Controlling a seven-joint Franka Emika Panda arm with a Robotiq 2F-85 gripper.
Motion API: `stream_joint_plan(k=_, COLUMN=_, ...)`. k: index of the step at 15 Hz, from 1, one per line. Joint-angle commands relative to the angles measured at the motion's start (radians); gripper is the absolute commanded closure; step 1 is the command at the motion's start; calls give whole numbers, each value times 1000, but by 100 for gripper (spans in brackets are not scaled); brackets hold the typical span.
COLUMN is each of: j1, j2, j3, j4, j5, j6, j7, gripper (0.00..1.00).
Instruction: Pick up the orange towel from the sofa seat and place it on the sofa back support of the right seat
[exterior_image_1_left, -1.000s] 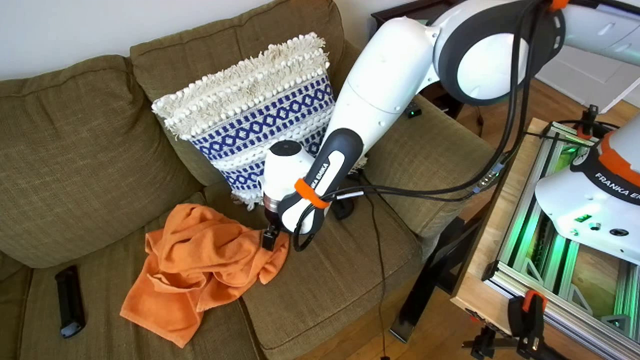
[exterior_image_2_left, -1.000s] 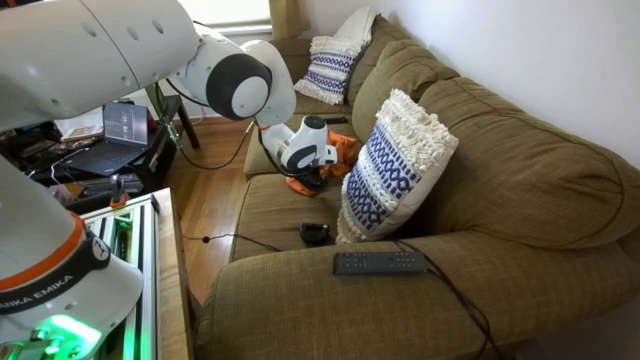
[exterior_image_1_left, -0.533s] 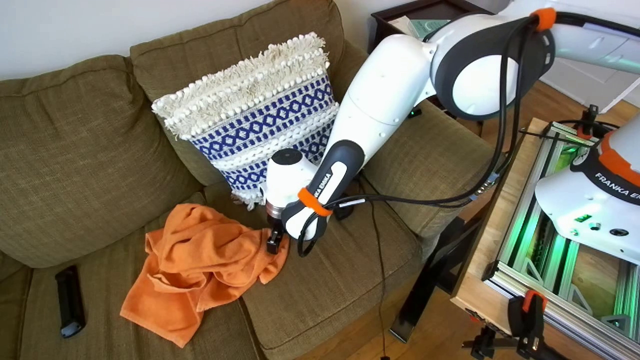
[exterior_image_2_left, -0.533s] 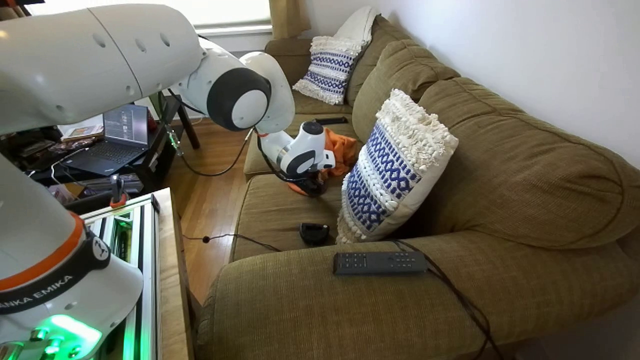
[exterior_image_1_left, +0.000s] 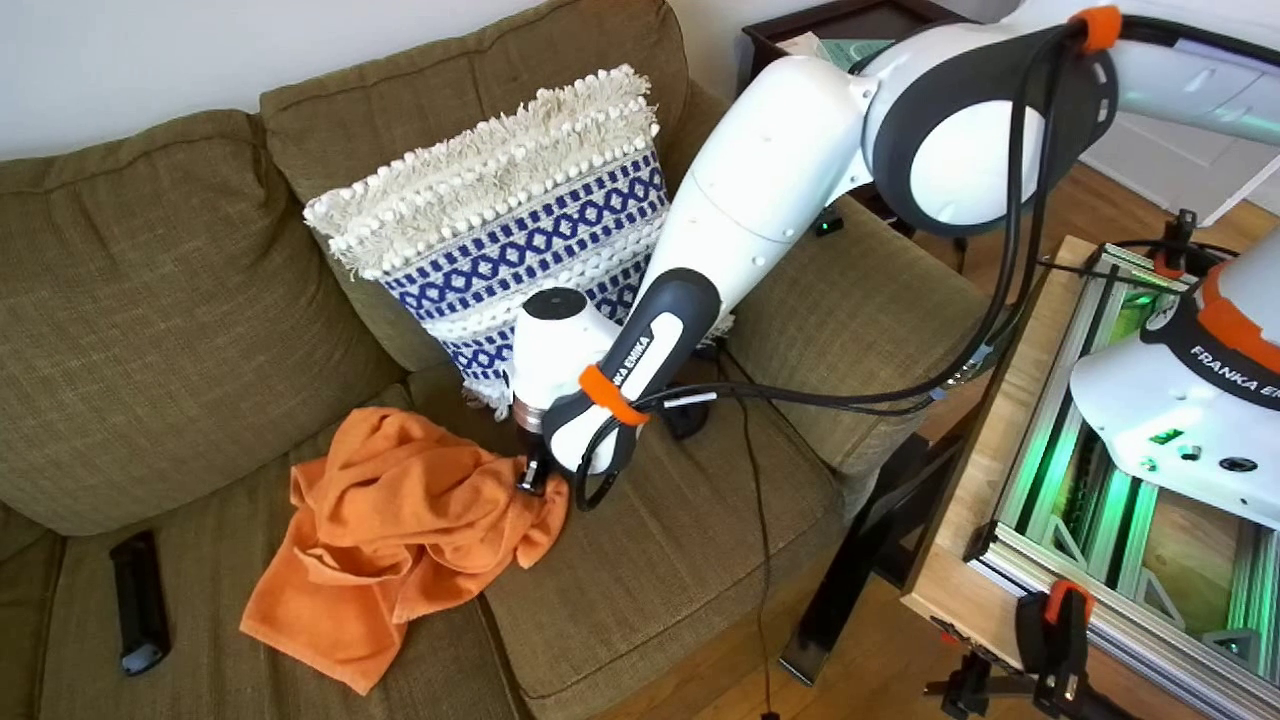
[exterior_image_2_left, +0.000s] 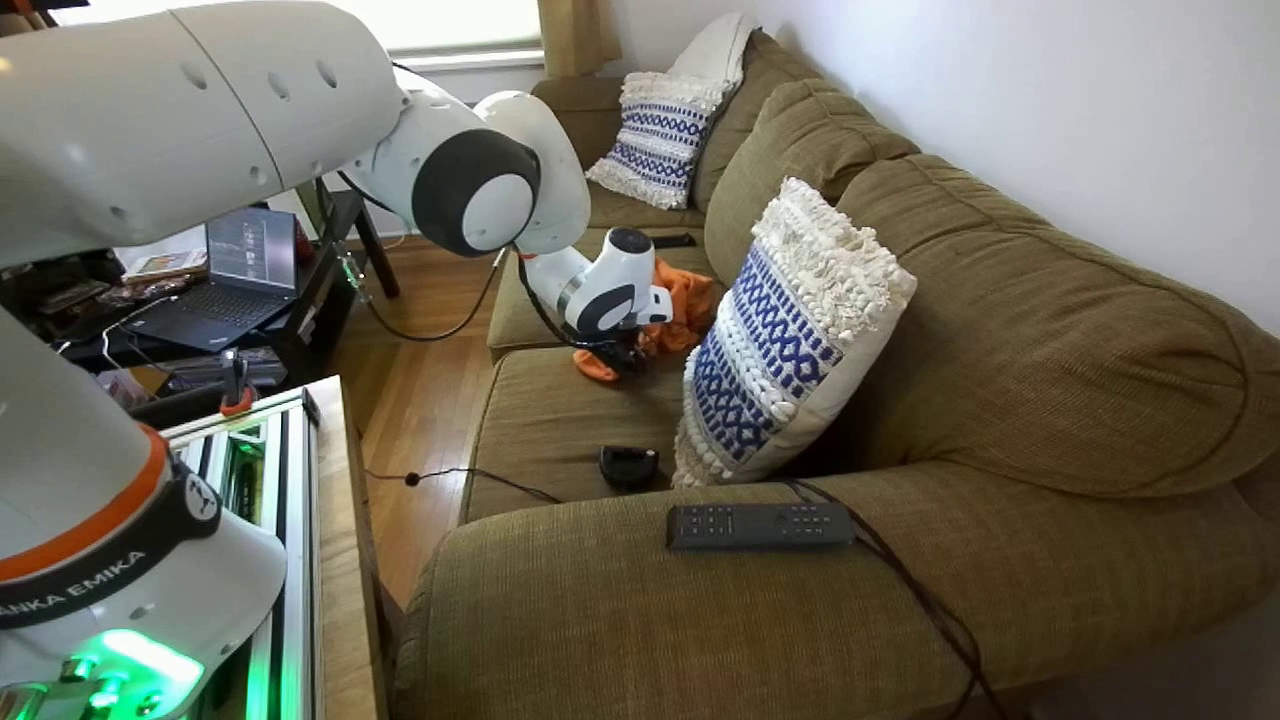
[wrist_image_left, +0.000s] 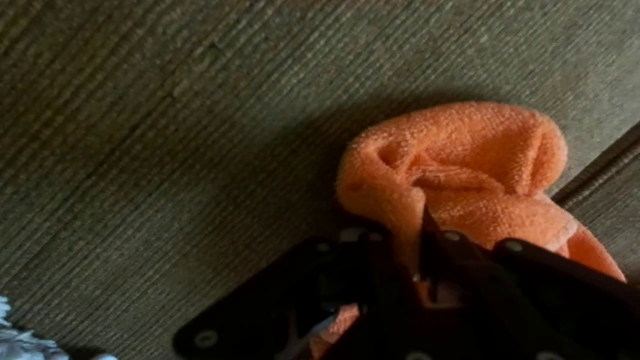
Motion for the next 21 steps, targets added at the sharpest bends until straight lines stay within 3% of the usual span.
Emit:
stream_joint_plan(k=1, j1=-18, j2=-49, j3=27, j4=-16, j5=14, j6=-10, j7=6, gripper=97)
stream_joint_plan(k=3, j1=-42, j2=-96, j3=53, j4=-36, j5=15, j6=12, j7=-9, gripper=97)
stream_joint_plan(k=7, j1=-57, j2=-217, j3=38, j4=-64, j5=6, j6=55, j7=8, gripper=97)
stream_joint_plan(k=14, j1=-44, j2=-442, j3=-76, j4=-130, j5=29, j6=60, j7=161, gripper=97)
stream_joint_plan(k=20, j1=-14, j2=-633, j3=-153, j4=-263, j5=25, j6=182, j7=266, gripper=97)
stream_joint_plan(k=21, j1=-28, j2=-543, j3=-126, j4=-148, j5=14, j6=129, j7=224, gripper=87)
